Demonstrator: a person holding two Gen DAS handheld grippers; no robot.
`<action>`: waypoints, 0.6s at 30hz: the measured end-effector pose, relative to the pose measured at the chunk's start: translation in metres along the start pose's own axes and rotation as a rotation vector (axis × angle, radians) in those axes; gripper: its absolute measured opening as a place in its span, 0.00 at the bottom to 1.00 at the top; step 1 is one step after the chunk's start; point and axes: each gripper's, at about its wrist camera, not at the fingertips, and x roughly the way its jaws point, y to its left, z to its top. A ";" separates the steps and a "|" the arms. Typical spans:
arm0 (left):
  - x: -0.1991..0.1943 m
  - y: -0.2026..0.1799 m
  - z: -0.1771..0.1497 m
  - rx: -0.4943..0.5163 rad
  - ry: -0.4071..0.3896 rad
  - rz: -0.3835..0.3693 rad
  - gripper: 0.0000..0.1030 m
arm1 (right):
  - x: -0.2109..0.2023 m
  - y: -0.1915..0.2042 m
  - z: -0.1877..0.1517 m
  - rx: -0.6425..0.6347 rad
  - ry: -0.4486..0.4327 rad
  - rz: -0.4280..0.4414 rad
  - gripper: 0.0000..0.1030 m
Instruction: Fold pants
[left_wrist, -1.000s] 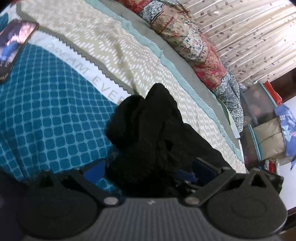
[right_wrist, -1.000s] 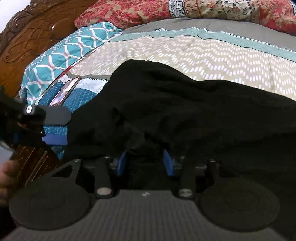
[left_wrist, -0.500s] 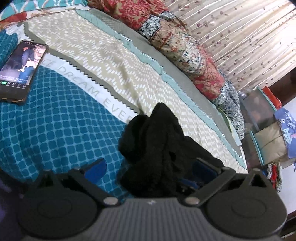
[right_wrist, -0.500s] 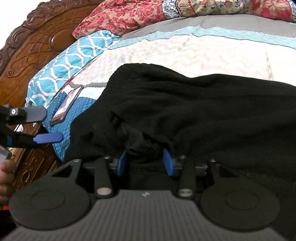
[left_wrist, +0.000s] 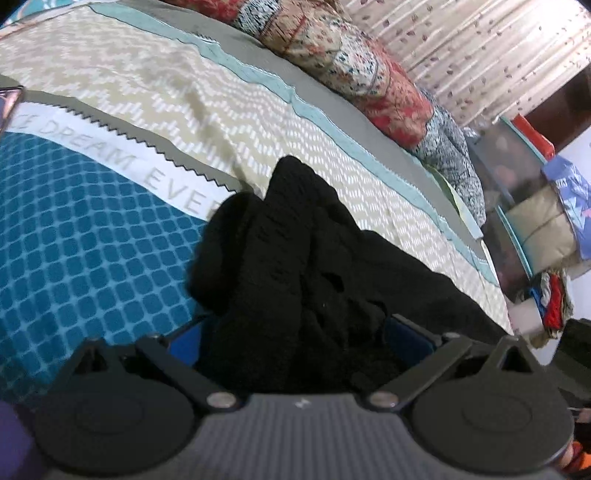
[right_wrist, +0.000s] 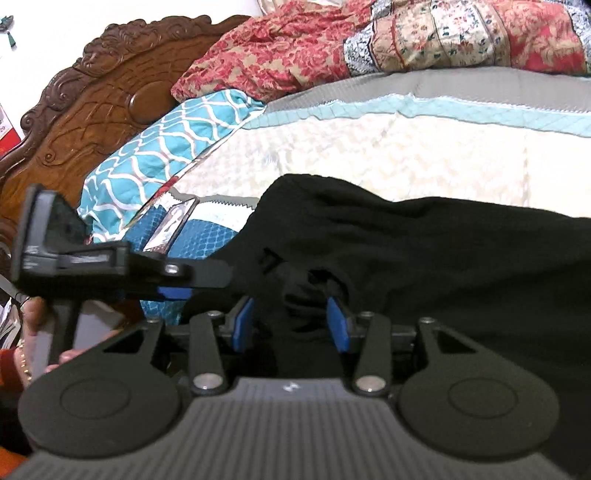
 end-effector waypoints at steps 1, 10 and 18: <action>0.003 -0.001 0.000 0.007 0.004 -0.001 1.00 | 0.002 0.001 0.000 0.000 0.002 -0.008 0.46; 0.010 -0.006 -0.003 0.024 0.006 -0.004 1.00 | 0.039 -0.025 -0.007 0.128 0.124 -0.062 0.46; 0.011 -0.006 -0.004 0.029 0.005 0.004 1.00 | 0.041 -0.021 -0.007 0.134 0.119 -0.058 0.46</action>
